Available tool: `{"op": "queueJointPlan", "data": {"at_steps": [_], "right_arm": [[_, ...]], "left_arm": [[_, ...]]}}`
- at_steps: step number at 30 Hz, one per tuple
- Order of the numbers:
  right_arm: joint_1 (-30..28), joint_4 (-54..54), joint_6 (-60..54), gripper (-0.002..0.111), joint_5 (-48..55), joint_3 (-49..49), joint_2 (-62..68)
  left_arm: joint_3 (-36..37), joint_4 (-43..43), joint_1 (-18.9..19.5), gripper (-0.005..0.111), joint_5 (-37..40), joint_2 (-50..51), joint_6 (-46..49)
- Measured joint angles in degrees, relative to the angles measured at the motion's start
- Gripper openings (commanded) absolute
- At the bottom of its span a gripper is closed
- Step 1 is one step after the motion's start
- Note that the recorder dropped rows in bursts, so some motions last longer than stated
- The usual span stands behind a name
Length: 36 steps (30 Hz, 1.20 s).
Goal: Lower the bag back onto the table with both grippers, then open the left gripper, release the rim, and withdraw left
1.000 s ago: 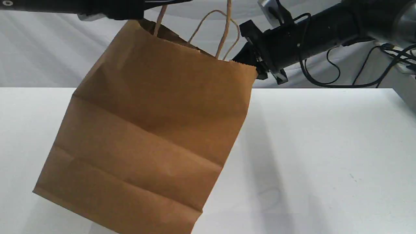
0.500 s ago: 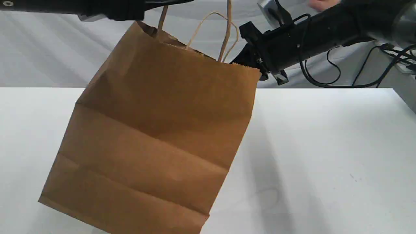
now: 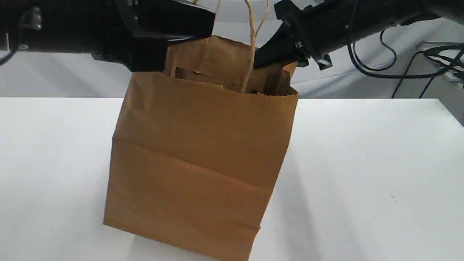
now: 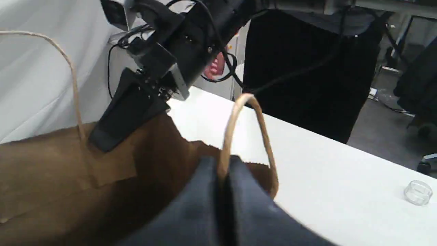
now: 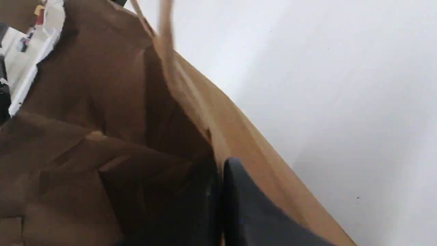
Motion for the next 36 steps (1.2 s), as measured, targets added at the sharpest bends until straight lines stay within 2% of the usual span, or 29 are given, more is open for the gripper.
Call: {"op": "queueJointPlan", "data": {"at_steps": [9,16,29,33,36], "right_arm": [[1.7,-5.2,1.2,0.000,-0.2,0.0,-1.7],[7.8,-13.4,2.3,0.000,-0.3,0.0,-1.7],[8.0,-14.0,4.2,0.000,-0.2,0.0,-1.7],[8.0,-14.0,4.3,0.000,-0.2,0.0,-1.7],[8.0,-14.0,4.3,0.000,-0.2,0.0,-1.7]], "left_arm": [[8.9,-23.7,0.0,0.000,-1.0,-0.1,19.3],[13.2,-25.6,0.0,0.000,-1.4,-0.2,22.1],[15.6,-25.9,0.0,0.002,-1.4,-0.2,23.4],[15.6,-25.9,0.0,0.013,-1.4,-0.2,23.4],[15.6,-26.0,0.0,0.029,-0.9,-0.2,23.5]]}}
